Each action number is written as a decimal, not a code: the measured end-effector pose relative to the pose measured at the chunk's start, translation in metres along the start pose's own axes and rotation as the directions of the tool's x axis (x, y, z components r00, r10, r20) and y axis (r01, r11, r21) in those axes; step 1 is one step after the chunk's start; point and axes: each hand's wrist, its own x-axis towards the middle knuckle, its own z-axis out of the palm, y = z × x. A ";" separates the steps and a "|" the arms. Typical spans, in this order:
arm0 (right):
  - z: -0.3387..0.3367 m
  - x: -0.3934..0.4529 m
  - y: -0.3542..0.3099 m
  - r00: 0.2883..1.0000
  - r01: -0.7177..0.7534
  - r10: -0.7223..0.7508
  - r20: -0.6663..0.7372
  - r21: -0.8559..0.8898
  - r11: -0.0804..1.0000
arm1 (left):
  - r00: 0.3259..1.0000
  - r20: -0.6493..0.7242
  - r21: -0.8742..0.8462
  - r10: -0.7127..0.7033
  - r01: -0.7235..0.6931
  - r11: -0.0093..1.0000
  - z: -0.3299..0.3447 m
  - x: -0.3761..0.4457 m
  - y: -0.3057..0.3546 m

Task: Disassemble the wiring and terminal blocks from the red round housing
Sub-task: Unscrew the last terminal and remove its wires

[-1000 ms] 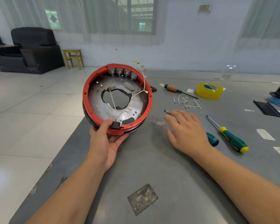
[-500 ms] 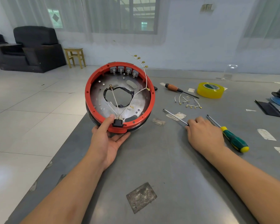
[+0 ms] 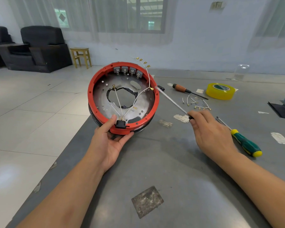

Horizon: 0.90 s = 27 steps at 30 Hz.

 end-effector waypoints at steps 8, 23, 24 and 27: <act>-0.001 -0.002 -0.014 0.957 0.266 -0.267 0.119 0.019 0.964 | 0.991 -0.014 0.164 0.134 -0.130 0.978 -0.003 0.002 0.005; 0.004 -0.003 -0.013 0.921 0.365 -0.372 0.113 0.083 0.927 | 0.990 -0.088 0.588 0.109 -0.036 0.808 -0.018 0.009 0.028; 0.004 -0.003 -0.013 0.921 0.367 -0.374 0.106 0.079 0.927 | 0.994 -0.076 0.567 0.082 -0.025 0.824 -0.018 0.007 0.029; 0.004 -0.003 -0.013 0.923 0.370 -0.376 0.085 0.077 0.926 | 0.999 -0.043 0.457 0.026 -0.004 0.890 -0.016 0.004 0.029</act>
